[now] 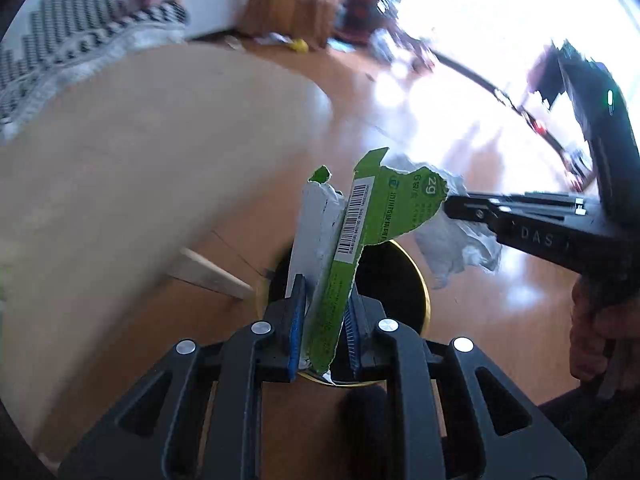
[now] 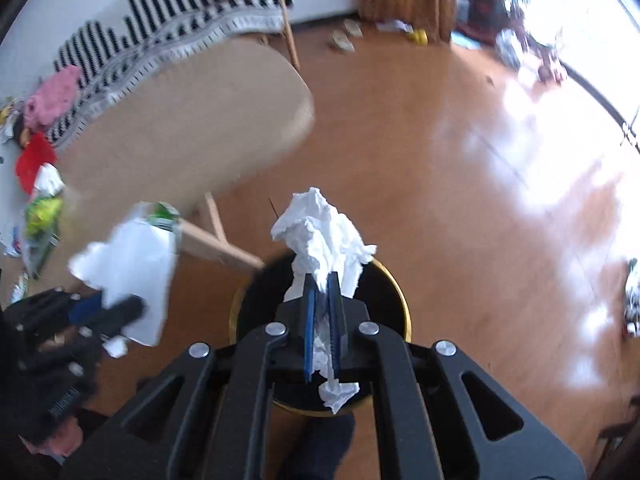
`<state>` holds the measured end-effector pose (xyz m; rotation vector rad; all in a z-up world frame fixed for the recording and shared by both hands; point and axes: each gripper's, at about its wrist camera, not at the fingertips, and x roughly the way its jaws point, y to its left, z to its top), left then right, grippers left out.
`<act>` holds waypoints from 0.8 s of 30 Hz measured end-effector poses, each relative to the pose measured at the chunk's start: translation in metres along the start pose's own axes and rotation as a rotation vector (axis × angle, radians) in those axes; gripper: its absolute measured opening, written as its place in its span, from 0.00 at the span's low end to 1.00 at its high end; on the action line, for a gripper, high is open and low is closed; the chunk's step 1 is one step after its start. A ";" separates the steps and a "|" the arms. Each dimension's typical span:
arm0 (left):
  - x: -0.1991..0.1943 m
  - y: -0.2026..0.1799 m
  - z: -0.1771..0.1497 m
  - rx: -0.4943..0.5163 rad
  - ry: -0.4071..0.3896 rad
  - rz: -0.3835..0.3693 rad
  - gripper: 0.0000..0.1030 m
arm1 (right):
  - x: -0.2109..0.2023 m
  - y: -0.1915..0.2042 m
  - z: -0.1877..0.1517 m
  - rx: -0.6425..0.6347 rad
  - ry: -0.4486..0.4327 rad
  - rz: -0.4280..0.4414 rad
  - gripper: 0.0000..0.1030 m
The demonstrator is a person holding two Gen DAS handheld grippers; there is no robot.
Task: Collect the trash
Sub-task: 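Carry carton and tissue to the black bin and open both tools over it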
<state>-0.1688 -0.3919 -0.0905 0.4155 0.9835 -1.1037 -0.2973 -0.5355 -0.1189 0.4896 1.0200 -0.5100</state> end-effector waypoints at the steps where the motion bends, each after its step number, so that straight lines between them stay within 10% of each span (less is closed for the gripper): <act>1: 0.014 -0.008 -0.002 0.009 0.023 -0.012 0.17 | 0.005 -0.006 -0.003 0.004 0.020 0.000 0.07; 9: 0.123 -0.003 -0.031 0.039 0.213 -0.013 0.17 | 0.029 -0.042 -0.021 0.053 0.118 0.023 0.07; 20: 0.154 0.002 -0.034 0.026 0.224 0.005 0.19 | 0.053 -0.035 -0.005 0.083 0.158 0.050 0.07; 24: 0.142 0.000 -0.033 0.021 0.192 0.017 0.71 | 0.059 -0.032 -0.004 0.082 0.174 0.054 0.07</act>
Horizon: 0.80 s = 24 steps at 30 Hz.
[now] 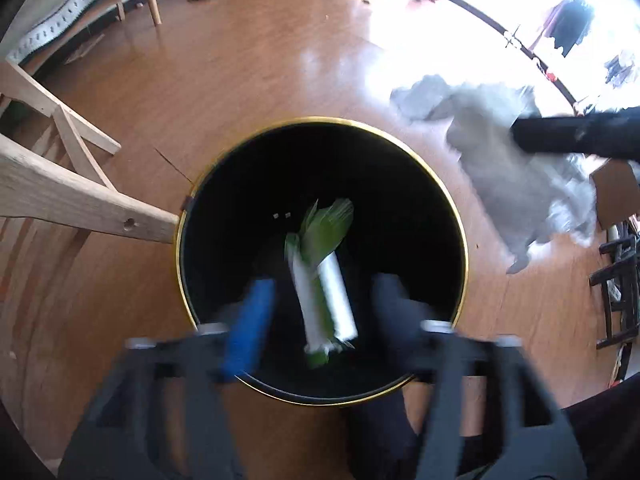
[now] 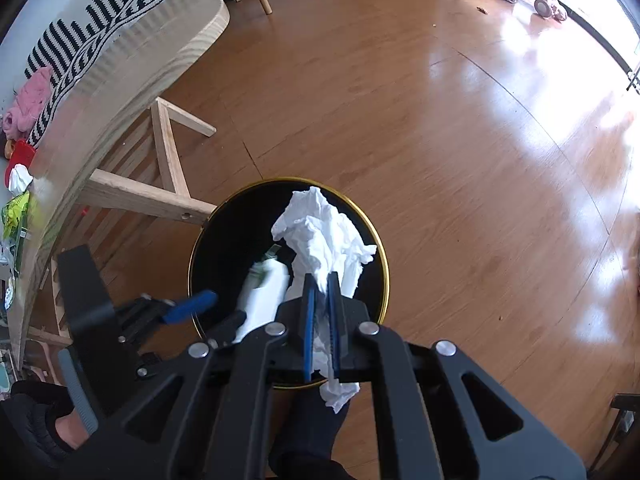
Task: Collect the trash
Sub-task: 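Carry carton and tissue to the black bin and open both tools over it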
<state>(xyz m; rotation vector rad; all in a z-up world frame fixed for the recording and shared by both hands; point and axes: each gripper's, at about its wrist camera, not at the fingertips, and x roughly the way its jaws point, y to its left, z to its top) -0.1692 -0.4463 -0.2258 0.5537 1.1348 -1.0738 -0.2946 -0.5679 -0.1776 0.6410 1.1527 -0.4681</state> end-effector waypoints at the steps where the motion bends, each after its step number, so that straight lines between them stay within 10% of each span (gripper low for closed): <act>1: -0.005 -0.001 0.000 -0.002 -0.018 0.003 0.72 | 0.002 0.002 0.000 -0.002 0.003 0.001 0.07; 22: -0.108 0.009 -0.016 -0.016 -0.133 0.021 0.82 | 0.029 0.040 0.006 -0.021 0.083 0.006 0.09; 24: -0.120 0.014 -0.022 -0.022 -0.149 0.029 0.84 | 0.028 0.048 0.007 -0.023 0.081 0.002 0.49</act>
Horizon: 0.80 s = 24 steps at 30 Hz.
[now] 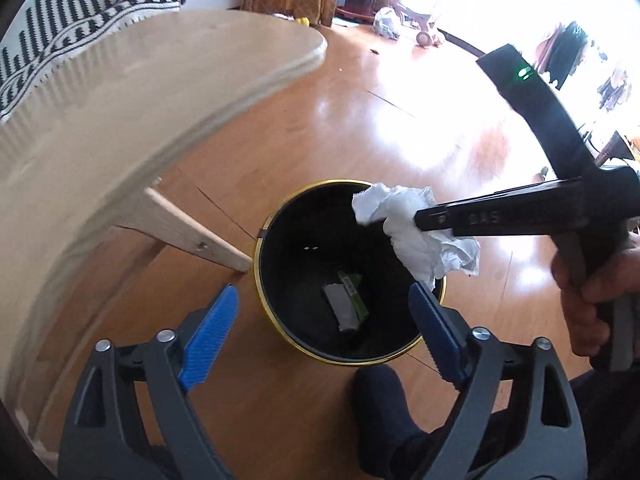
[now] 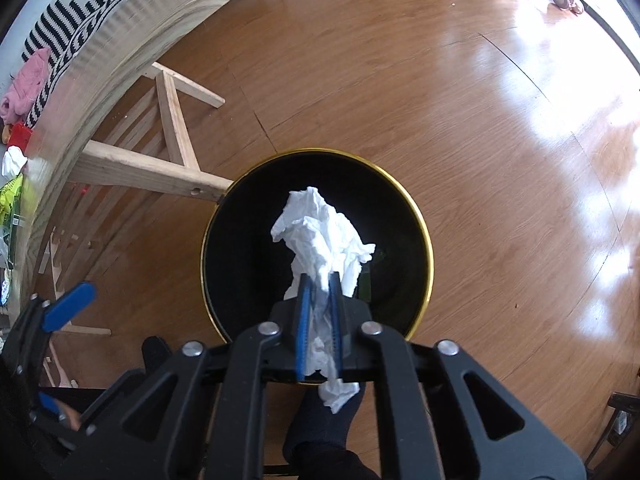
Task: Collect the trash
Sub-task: 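Carry carton and tissue to the black bin and open both tools over it, then grasp the blue snack wrapper with the left tool while the right tool grasps the clear plastic bag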
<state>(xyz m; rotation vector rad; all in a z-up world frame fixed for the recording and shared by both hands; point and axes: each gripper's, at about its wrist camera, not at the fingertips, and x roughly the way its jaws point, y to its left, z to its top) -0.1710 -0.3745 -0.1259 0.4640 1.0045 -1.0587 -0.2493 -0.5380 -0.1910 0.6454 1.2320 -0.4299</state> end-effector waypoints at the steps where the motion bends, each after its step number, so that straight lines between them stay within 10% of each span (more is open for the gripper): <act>1: -0.006 0.004 -0.001 -0.006 -0.007 0.005 0.86 | -0.003 0.004 0.000 0.001 -0.016 -0.013 0.65; 2: -0.012 0.008 -0.002 -0.015 -0.013 0.008 0.87 | -0.006 0.008 0.001 -0.003 -0.029 -0.023 0.81; 13: -0.107 0.079 -0.013 -0.128 -0.107 0.085 0.88 | -0.086 0.109 0.003 -0.161 -0.273 -0.017 0.81; 24: -0.204 0.226 -0.080 -0.396 -0.209 0.409 0.89 | -0.105 0.314 0.024 -0.436 -0.346 0.256 0.81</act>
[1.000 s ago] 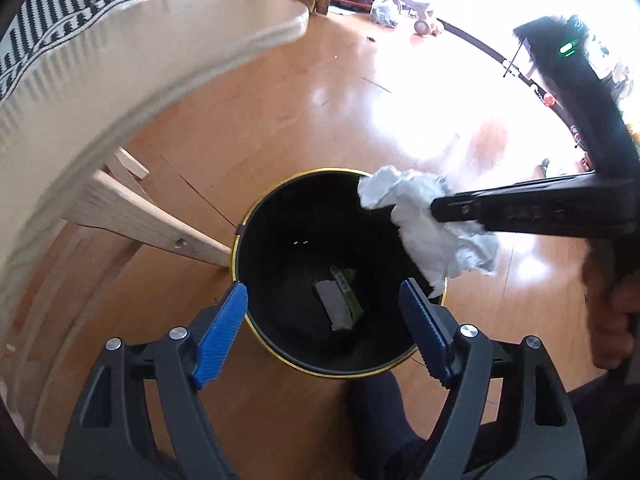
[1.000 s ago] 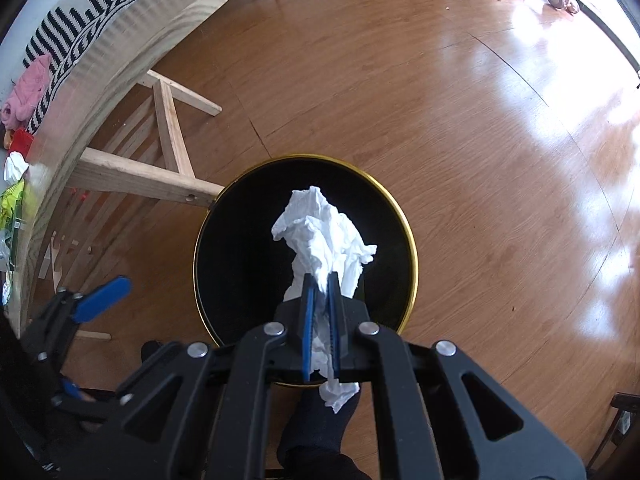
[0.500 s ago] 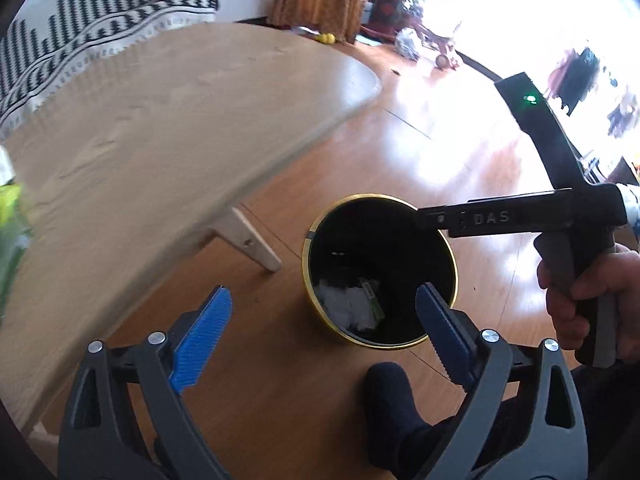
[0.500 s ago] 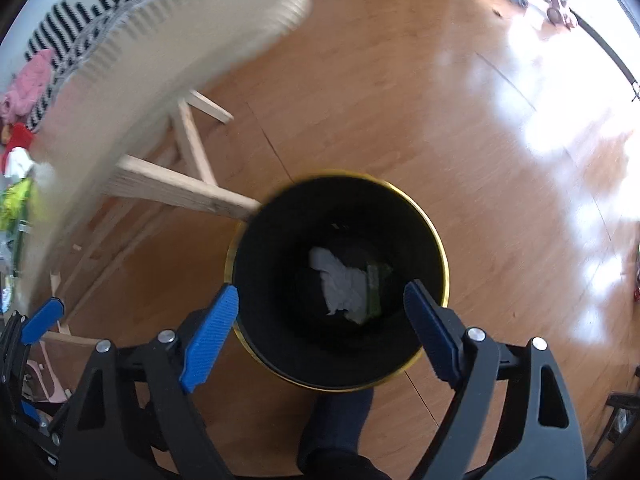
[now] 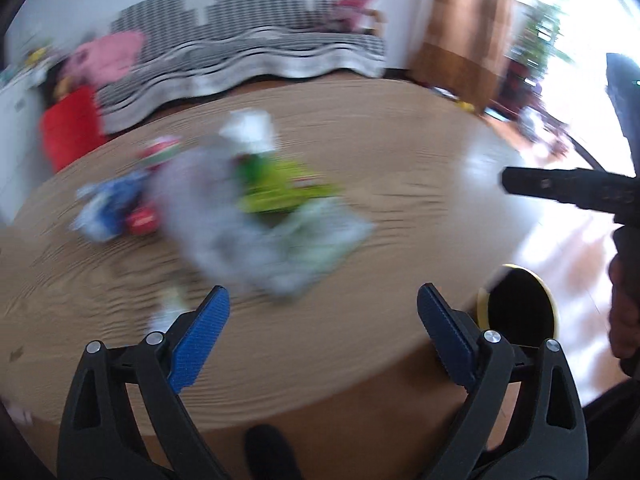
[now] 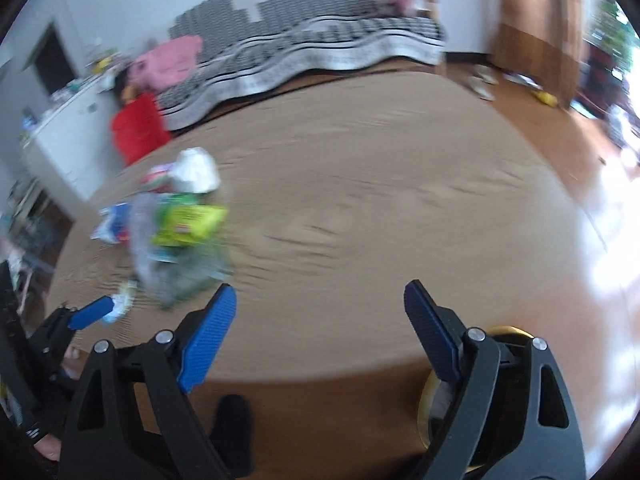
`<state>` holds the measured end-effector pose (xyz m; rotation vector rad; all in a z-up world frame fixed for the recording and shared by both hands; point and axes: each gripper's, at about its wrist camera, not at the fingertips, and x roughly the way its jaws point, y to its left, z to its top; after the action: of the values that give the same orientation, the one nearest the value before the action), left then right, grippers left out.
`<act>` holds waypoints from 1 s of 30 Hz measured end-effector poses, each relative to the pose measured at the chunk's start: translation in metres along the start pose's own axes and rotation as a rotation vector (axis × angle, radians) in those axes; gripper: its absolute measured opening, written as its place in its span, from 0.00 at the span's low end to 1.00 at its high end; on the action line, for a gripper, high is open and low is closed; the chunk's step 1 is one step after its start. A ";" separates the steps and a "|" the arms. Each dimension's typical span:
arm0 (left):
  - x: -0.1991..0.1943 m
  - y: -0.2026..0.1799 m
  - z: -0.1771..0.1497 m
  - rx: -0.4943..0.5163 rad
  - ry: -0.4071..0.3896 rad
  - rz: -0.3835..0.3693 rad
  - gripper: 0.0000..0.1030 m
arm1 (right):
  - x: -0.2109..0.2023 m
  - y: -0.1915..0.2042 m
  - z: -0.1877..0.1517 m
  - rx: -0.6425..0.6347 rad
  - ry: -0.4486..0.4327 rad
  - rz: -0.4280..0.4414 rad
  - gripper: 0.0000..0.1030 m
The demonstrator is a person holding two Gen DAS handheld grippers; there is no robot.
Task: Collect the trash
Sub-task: 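Grasp the blue snack wrapper with the left tool while the right tool grasps the clear plastic bag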
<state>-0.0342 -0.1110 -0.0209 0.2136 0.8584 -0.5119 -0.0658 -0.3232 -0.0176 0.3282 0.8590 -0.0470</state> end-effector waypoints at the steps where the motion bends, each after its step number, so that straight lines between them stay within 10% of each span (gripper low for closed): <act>1: 0.001 0.022 0.001 -0.030 0.007 0.023 0.89 | 0.011 0.018 0.007 -0.025 0.004 0.022 0.81; 8: 0.013 0.118 -0.024 -0.205 0.062 0.098 0.89 | 0.066 0.105 0.024 -0.116 0.052 0.116 0.81; 17: 0.040 0.126 -0.026 -0.226 0.086 0.046 0.89 | 0.096 0.160 0.022 -0.218 0.091 0.127 0.81; 20: 0.049 0.118 -0.021 -0.186 0.084 0.083 0.71 | 0.105 0.168 0.024 -0.232 0.102 0.123 0.81; 22: 0.047 0.117 -0.023 -0.160 0.079 0.107 0.32 | 0.110 0.173 0.025 -0.240 0.110 0.128 0.80; 24: 0.046 0.121 -0.022 -0.164 0.086 0.097 0.15 | 0.116 0.182 0.025 -0.259 0.113 0.131 0.79; 30: 0.032 0.150 -0.032 -0.230 0.108 0.131 0.13 | 0.134 0.213 0.023 -0.334 0.116 0.118 0.75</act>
<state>0.0381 0.0190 -0.0692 0.0865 0.9931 -0.2779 0.0755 -0.1162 -0.0478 0.0673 0.9441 0.2251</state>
